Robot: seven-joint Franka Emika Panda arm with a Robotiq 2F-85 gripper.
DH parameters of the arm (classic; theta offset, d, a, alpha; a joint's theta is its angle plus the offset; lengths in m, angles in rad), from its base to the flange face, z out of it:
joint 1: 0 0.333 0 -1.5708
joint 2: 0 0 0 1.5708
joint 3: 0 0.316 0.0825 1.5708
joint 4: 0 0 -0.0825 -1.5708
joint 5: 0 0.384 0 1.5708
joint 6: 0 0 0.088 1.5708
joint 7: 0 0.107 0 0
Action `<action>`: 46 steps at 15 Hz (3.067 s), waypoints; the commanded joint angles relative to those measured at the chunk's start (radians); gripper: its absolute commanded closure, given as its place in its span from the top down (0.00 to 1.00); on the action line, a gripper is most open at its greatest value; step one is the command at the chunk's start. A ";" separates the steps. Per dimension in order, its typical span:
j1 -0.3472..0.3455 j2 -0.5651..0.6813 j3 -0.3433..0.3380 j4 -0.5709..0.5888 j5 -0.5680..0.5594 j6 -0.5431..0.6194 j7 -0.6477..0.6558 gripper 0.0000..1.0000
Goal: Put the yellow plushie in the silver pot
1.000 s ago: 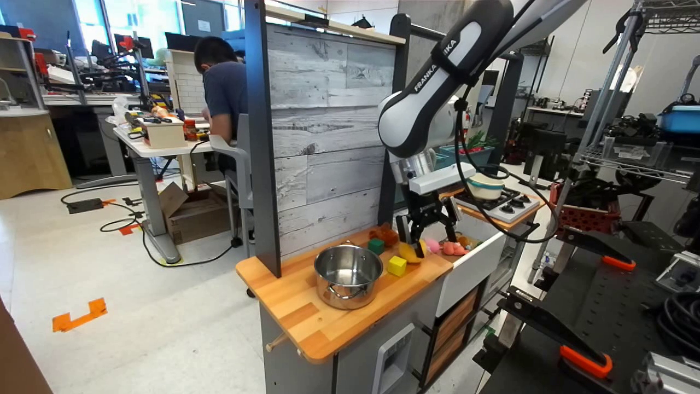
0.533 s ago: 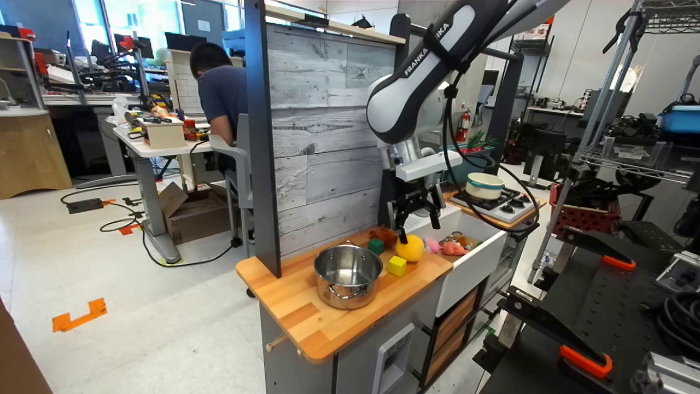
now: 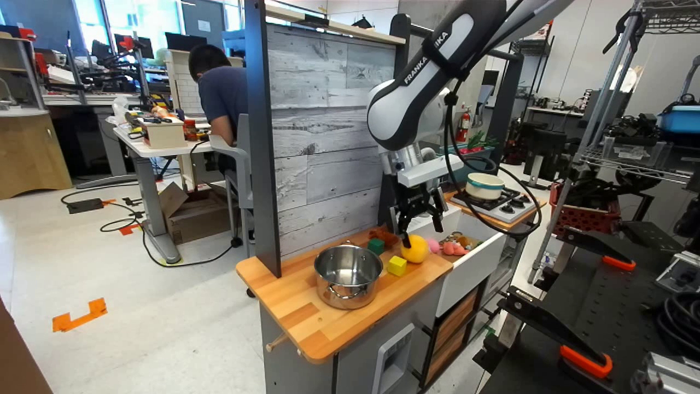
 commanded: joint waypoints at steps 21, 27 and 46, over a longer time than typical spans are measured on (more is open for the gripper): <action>-0.022 -0.247 0.057 -0.181 0.010 0.047 -0.121 0.03; -0.072 -0.559 0.170 -0.433 0.058 0.009 -0.377 0.03; 0.060 -0.881 0.196 -0.935 -0.065 0.651 -0.298 0.03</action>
